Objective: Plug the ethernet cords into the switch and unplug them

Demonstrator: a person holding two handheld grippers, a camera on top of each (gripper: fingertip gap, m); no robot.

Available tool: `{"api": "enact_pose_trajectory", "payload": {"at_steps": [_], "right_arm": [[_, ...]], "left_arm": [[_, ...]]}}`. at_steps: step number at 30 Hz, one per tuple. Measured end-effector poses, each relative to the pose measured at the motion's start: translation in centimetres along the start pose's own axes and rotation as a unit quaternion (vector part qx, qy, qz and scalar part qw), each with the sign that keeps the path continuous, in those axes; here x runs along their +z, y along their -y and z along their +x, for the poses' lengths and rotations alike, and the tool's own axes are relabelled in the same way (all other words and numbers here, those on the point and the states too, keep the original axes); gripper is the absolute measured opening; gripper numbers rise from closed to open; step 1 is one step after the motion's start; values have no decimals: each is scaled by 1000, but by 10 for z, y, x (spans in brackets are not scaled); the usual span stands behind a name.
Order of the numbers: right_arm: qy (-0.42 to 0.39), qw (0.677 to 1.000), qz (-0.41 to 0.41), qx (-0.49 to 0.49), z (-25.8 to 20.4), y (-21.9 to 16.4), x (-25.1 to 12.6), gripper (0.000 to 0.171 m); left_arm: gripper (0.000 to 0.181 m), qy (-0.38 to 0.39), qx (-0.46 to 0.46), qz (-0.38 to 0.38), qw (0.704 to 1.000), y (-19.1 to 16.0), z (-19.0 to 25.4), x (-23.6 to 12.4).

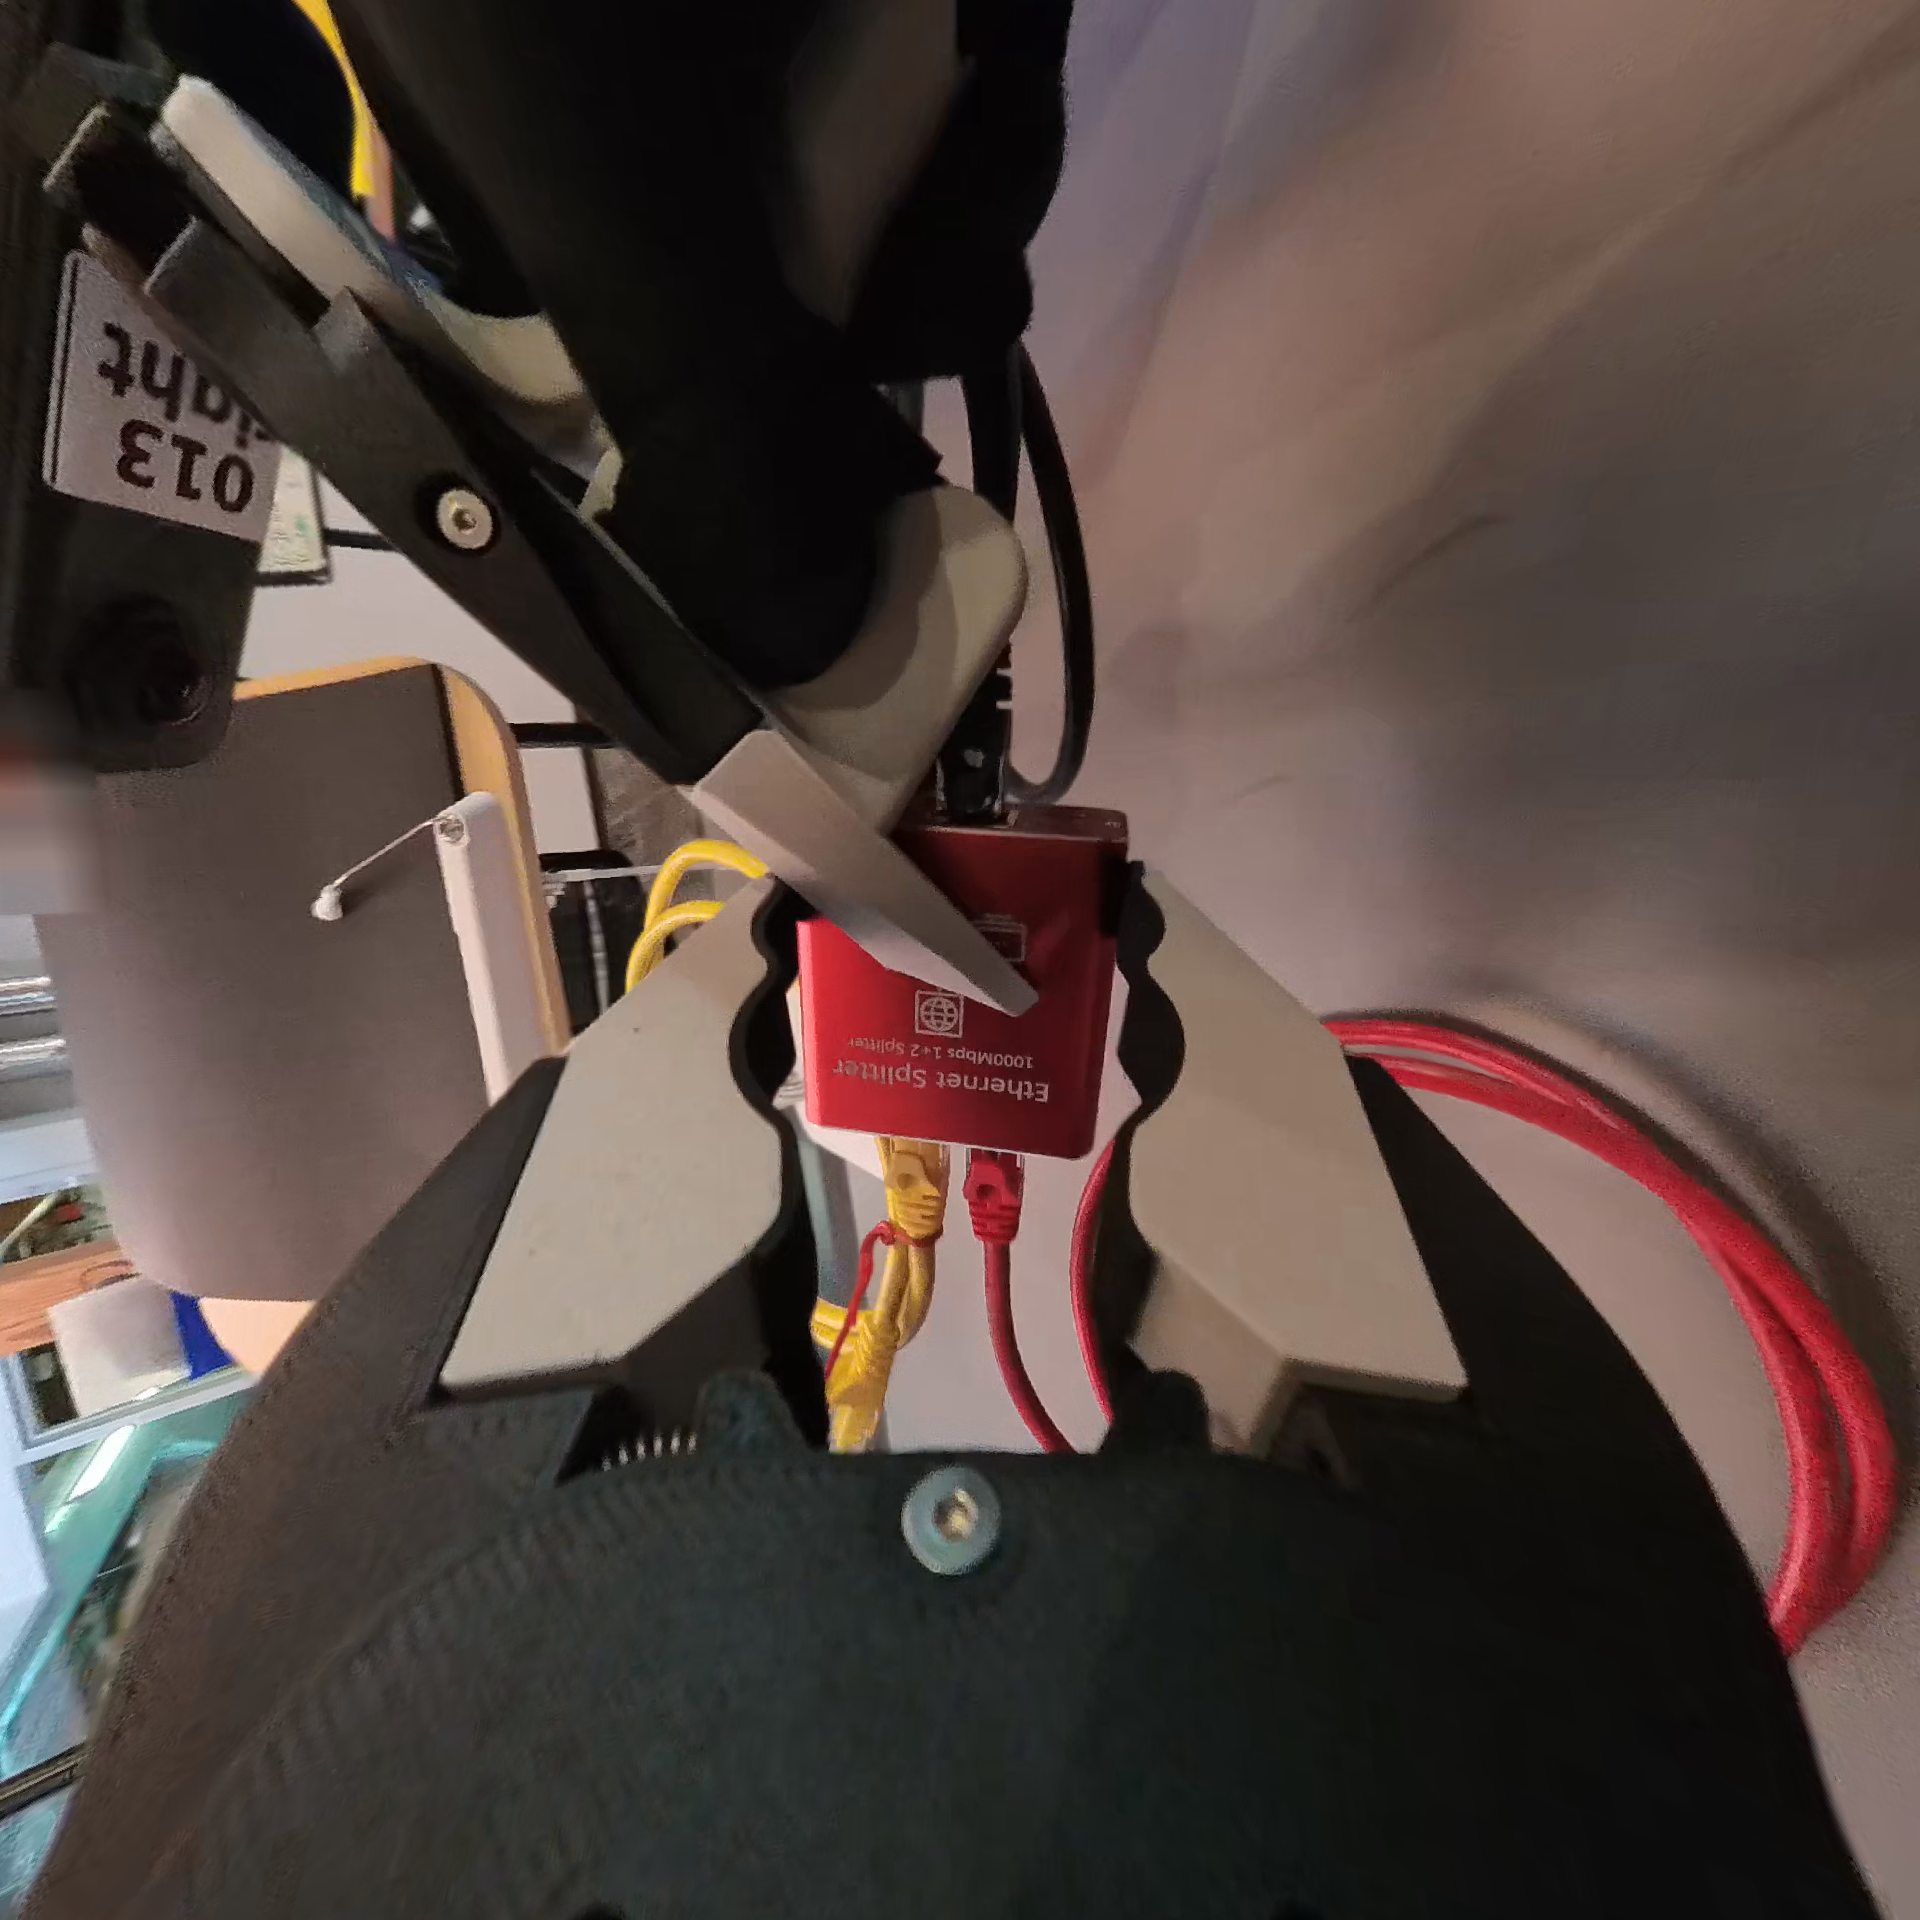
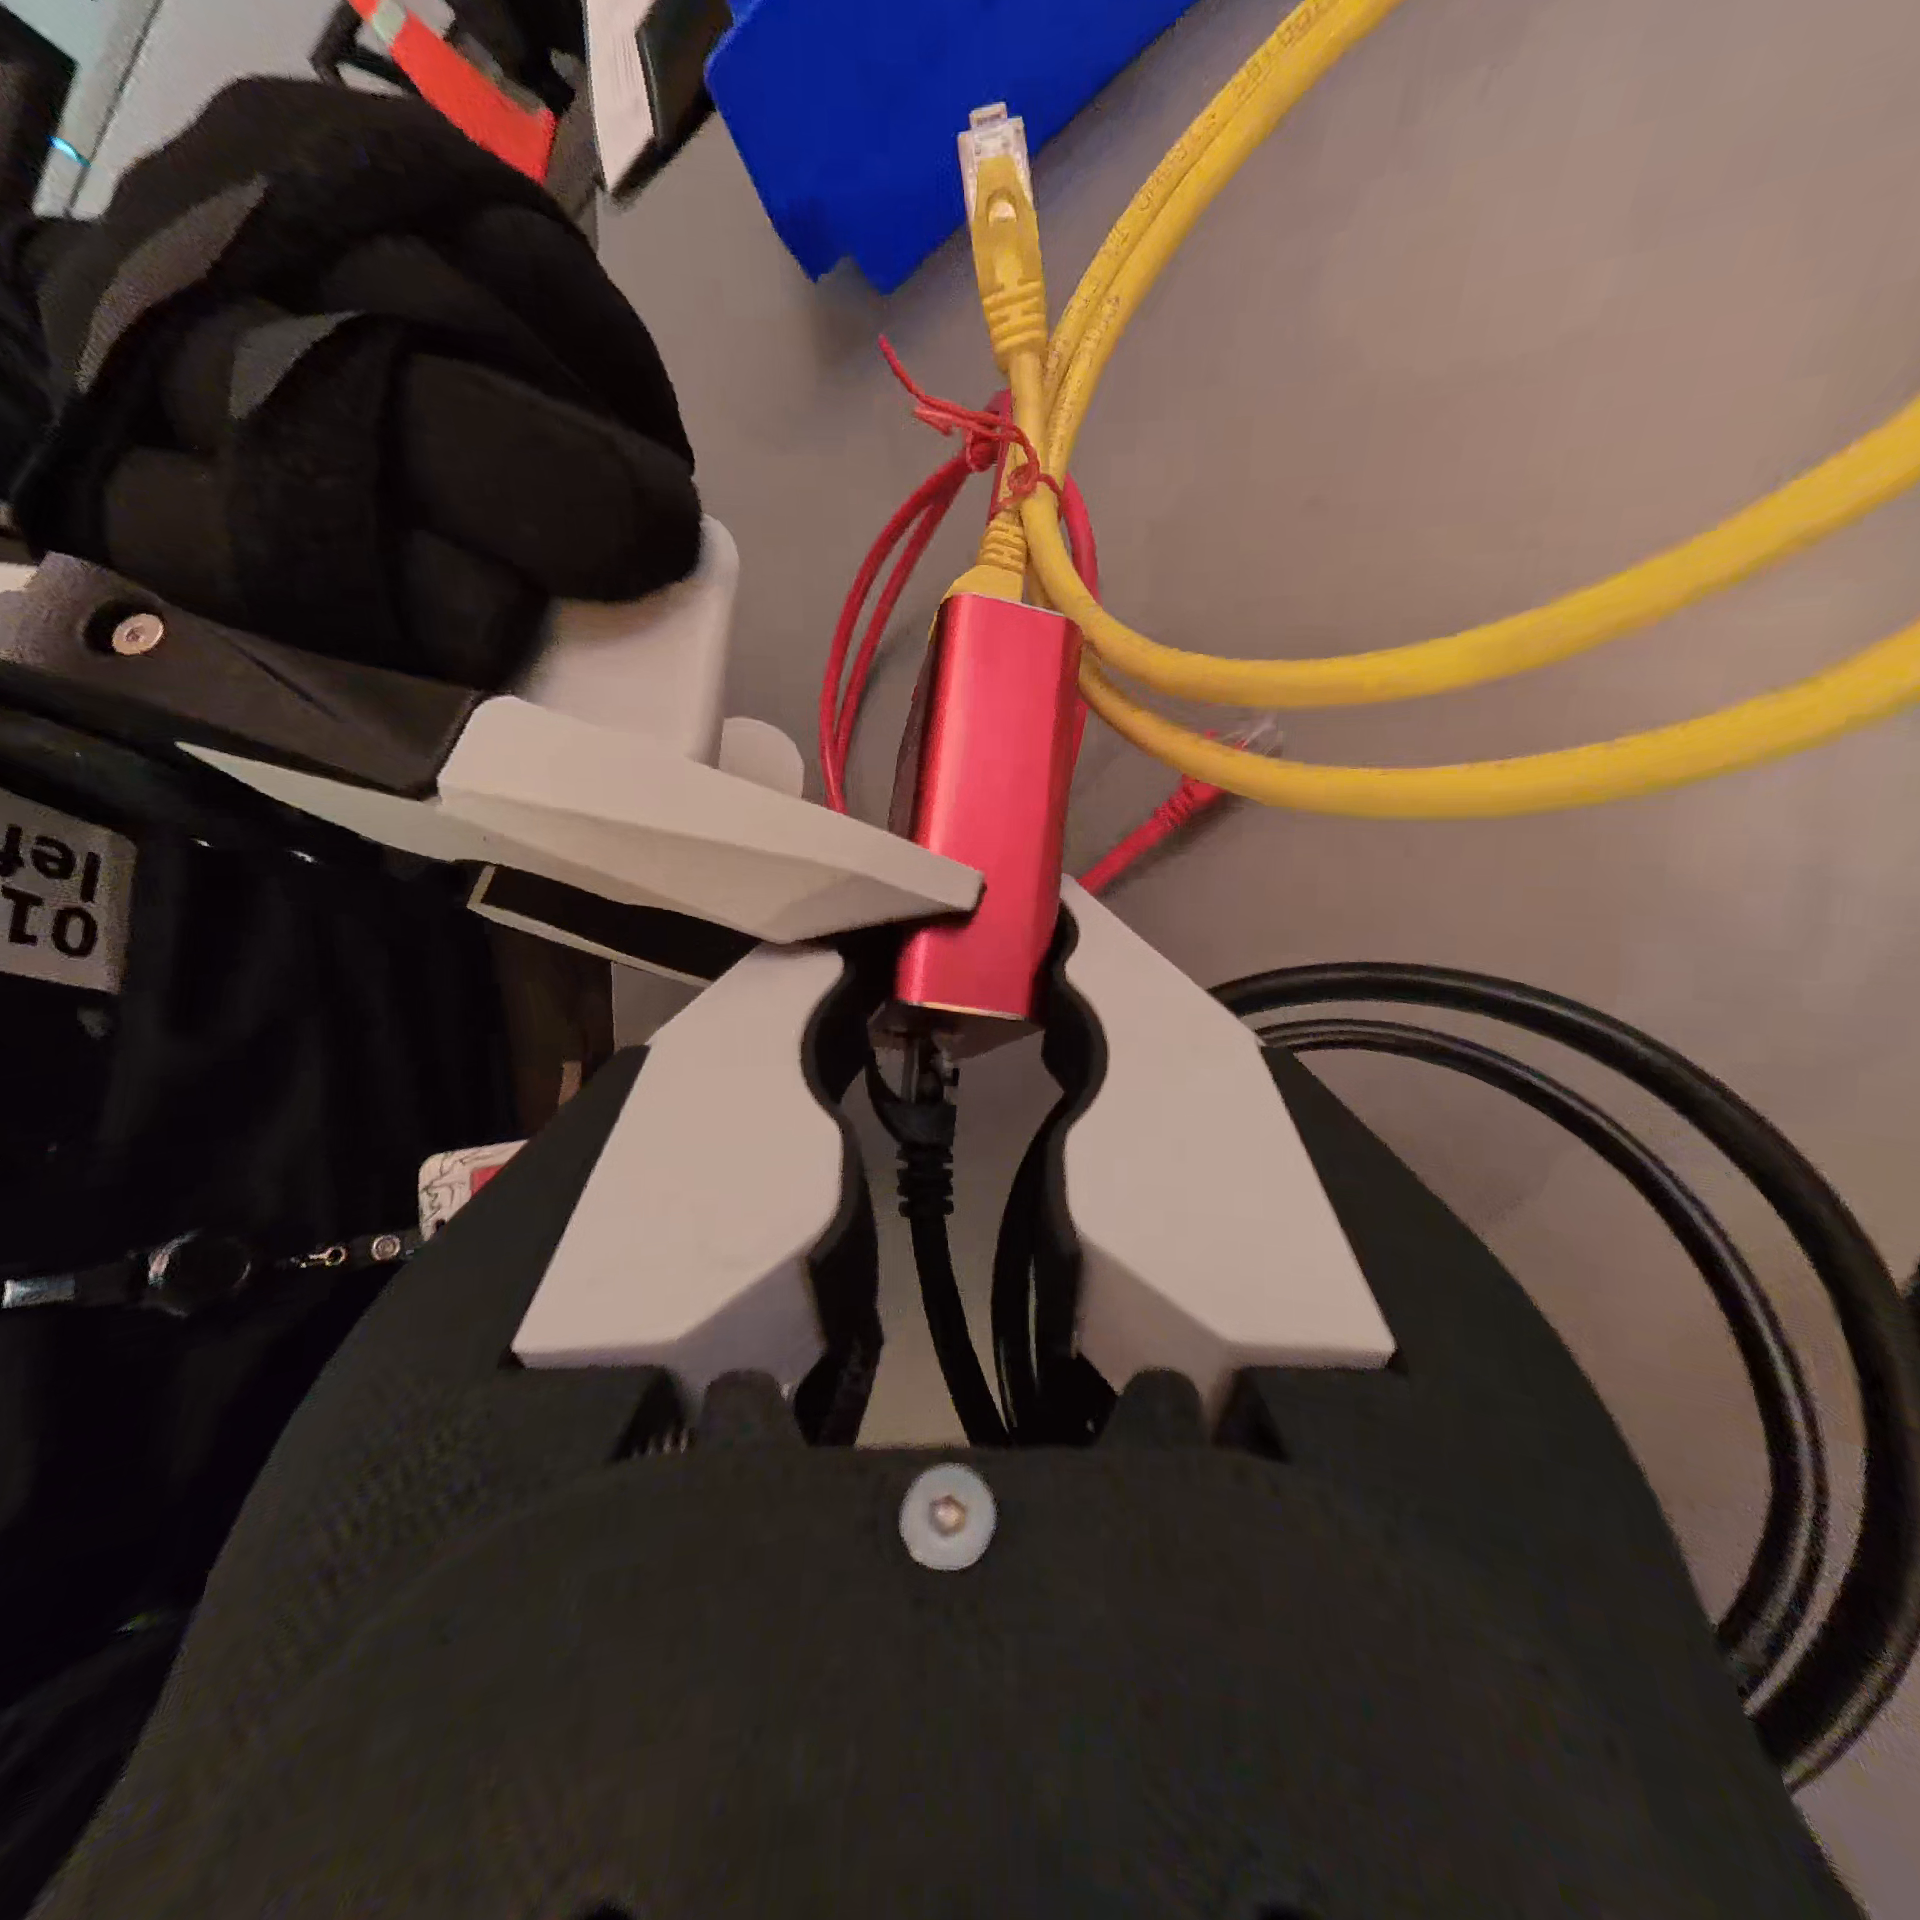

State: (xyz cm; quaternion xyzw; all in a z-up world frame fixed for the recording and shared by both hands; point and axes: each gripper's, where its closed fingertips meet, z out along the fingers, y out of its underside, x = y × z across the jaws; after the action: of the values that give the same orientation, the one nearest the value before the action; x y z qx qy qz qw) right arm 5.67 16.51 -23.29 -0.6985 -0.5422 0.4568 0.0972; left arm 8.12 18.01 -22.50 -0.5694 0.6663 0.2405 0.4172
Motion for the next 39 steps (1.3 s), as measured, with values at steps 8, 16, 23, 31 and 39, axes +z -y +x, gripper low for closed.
{"api": "enact_pose_trajectory", "payload": {"at_steps": [8, 16, 23, 31, 39], "right_arm": [[-57, 995, 77, -19, 1, 22, -50, 26], [-176, 960, 205, -72, -29, 62, -163, 26], [-307, 905, 284, -74, -55, 63, -293, 26], [-509, 853, 114, 14, 9, 4, -382, 26], [-529, 829, -163, 76, 92, -62, -381, 25]], "left_arm": [[60, 98, -94, 55, 989, -9, -73, -61], [47, 135, -200, 65, 968, -51, -101, -117], [25, 66, -218, 58, 972, -59, -27, -115], [26, -29, -307, 53, 950, -69, 28, -97], [23, -62, -317, 45, 945, -76, 47, -79]]}}
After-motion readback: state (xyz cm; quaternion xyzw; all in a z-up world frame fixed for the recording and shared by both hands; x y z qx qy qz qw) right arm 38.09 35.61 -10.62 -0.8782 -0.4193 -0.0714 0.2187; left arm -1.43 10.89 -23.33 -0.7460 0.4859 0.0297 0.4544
